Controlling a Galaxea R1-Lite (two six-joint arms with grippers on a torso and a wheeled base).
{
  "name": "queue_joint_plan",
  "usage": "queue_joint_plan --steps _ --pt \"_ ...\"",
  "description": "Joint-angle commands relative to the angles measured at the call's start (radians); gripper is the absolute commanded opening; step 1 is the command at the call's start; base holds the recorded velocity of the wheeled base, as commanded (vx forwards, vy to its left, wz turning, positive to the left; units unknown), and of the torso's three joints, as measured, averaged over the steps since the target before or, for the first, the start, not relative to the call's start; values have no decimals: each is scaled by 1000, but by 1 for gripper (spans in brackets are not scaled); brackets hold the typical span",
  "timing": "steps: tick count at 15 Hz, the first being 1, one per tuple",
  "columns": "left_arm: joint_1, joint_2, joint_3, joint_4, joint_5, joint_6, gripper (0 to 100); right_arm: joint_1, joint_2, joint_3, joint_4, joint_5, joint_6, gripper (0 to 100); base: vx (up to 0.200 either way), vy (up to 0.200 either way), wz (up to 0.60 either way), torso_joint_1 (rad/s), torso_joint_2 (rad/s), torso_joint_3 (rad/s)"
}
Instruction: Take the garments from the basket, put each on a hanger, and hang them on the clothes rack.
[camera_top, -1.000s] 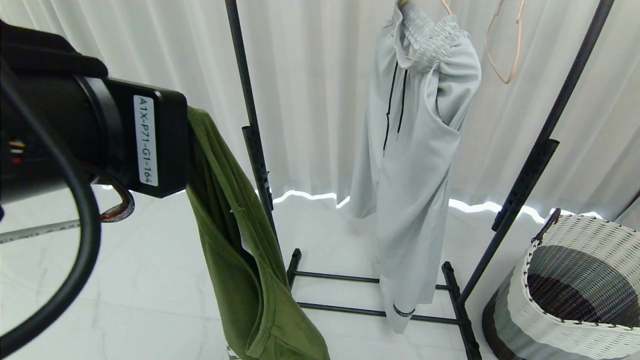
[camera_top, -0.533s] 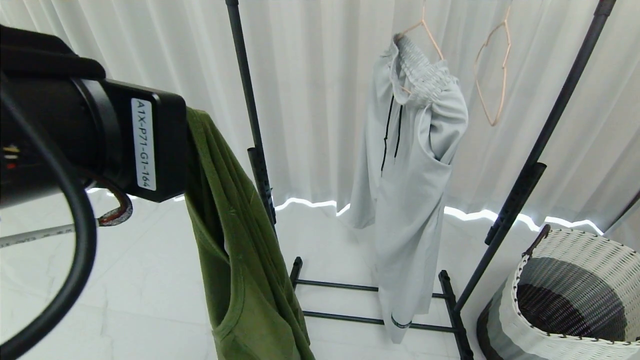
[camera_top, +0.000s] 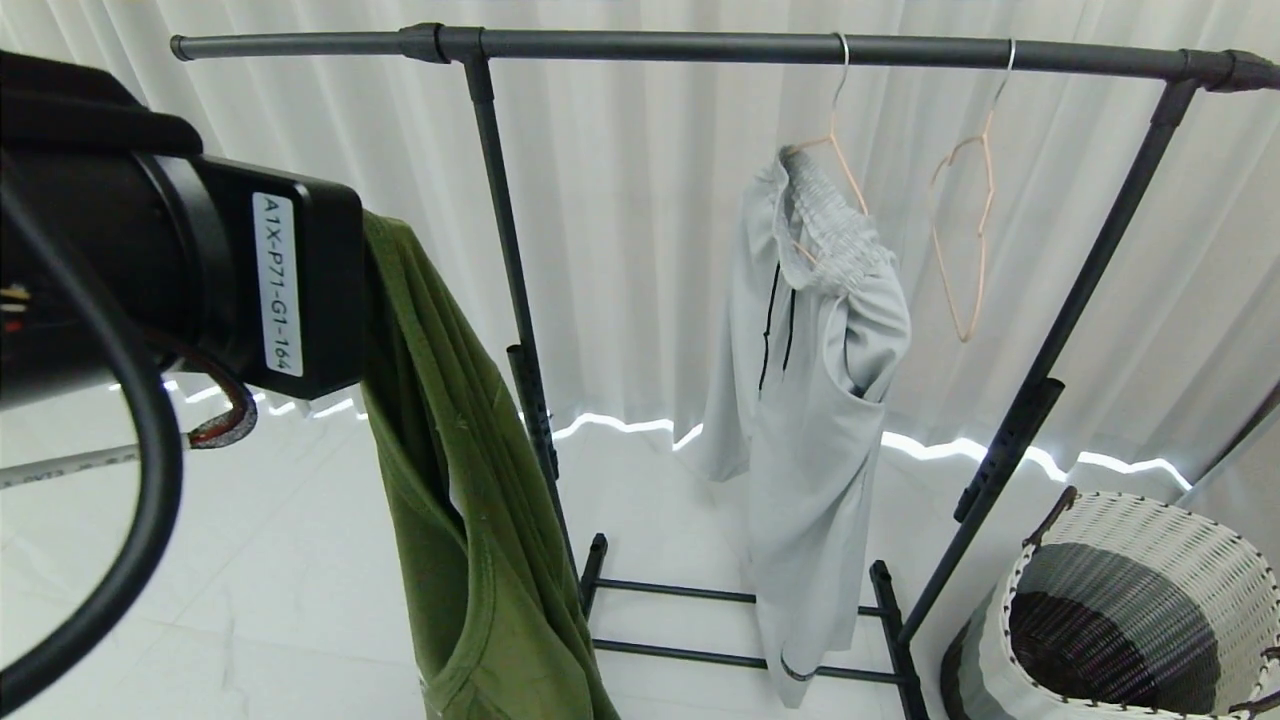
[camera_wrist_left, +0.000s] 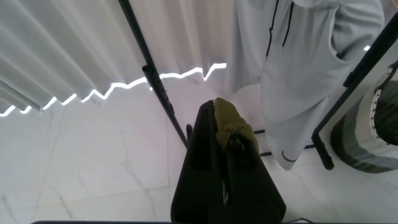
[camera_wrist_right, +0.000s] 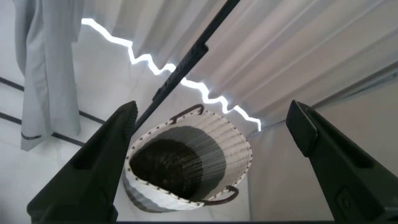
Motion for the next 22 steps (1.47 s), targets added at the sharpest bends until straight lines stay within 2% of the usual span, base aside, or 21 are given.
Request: queue_joint_plan --steps 1,6,9,11,12,13,15,16,18,22 --pt "0 -1 0 0 0 0 0 0 2 0 0 0 -1 100 0 0 0 207 -476 -276" --pt "0 -1 15 0 0 -3 0 -1 -14 30 -31 -1 -1 100 0 0 0 205 -462 -258" --pt "0 -2 31 0 0 -3 0 -3 -32 37 -31 -6 24 100 0 0 0 51 -115 -67" --pt "0 -2 60 0 2 1 0 -3 -30 -3 -22 3 130 100 0 0 0 0 0 0" --pt "0 -7 72 0 3 17 0 -3 -21 -20 -13 3 148 100 0 0 0 0 0 0" --pt "-2 -21 84 -1 3 47 0 -3 -1 -52 12 2 176 100 0 0 0 0 0 0" --pt "-2 -33 94 -3 3 63 0 -3 66 -197 165 2 277 100 0 0 0 0 0 0" --pt "-2 -44 98 -3 3 63 0 -3 115 -313 305 0 343 100 0 0 0 0 0 0" --pt "-2 -68 120 -3 3 66 0 -3 192 -502 555 3 409 100 0 0 0 0 0 0" --pt "0 -93 134 -3 2 60 0 -1 250 -569 576 -1 408 100 0 0 0 0 0 0"
